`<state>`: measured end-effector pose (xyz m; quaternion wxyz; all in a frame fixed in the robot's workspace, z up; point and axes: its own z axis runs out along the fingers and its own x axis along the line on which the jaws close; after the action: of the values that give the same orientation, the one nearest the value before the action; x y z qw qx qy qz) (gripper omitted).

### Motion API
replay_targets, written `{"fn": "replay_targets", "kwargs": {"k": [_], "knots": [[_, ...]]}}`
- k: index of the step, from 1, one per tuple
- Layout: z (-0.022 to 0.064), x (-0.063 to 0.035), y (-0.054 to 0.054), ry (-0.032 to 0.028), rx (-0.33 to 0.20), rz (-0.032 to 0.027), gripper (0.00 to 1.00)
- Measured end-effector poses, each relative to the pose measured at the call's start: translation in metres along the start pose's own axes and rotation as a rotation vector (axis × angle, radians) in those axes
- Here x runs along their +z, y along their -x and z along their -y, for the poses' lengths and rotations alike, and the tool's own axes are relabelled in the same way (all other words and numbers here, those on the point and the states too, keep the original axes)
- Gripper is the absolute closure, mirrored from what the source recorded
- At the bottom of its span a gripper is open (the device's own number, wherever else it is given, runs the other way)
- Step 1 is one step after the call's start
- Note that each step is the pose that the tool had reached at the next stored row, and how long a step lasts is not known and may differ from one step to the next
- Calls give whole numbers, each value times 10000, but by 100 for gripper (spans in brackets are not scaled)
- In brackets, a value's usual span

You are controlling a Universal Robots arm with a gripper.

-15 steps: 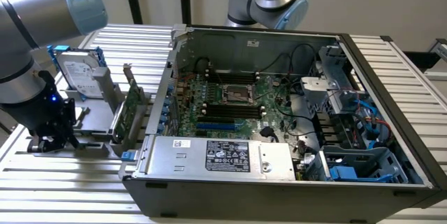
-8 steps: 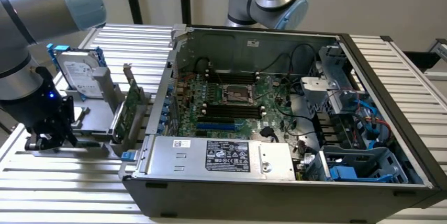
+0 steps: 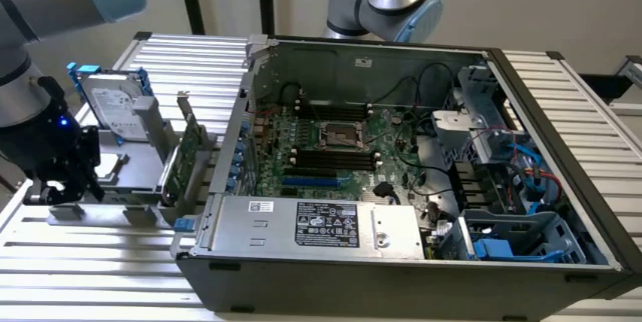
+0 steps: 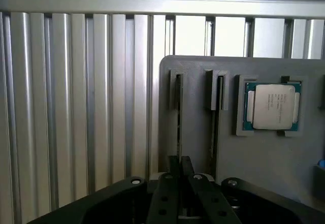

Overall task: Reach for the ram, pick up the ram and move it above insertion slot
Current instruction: 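Pick up the ram and move it above insertion slot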

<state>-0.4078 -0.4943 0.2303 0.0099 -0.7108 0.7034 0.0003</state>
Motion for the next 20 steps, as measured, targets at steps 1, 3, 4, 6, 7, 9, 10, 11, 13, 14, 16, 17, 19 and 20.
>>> {"fn": "replay_targets", "kwargs": {"k": [1, 3, 4, 6, 7, 9, 10, 11, 13, 14, 16, 17, 19, 20], "knots": [[2, -44, 1, 1, 0, 0, 86], [10, -135, 2, 3, 0, 0, 86], [16, -179, 2, 3, 0, 1, 86], [31, -270, 3, 5, 0, -1, 86], [45, -319, 4, 5, 0, 0, 86], [84, -408, 5, 5, 0, 0, 86], [109, -453, 6, 6, 1, -1, 86], [133, -497, 6, 5, 1, 0, 86], [181, -586, 7, 4, 0, 1, 86], [208, -635, 7, 5, 0, 0, 86], [260, -724, 8, 6, 0, 0, 86], [289, -769, 8, 6, 0, 0, 86], [352, -858, 9, 8, 0, 0, 86], [384, -902, 9, 7, 0, 2, 86]]}}
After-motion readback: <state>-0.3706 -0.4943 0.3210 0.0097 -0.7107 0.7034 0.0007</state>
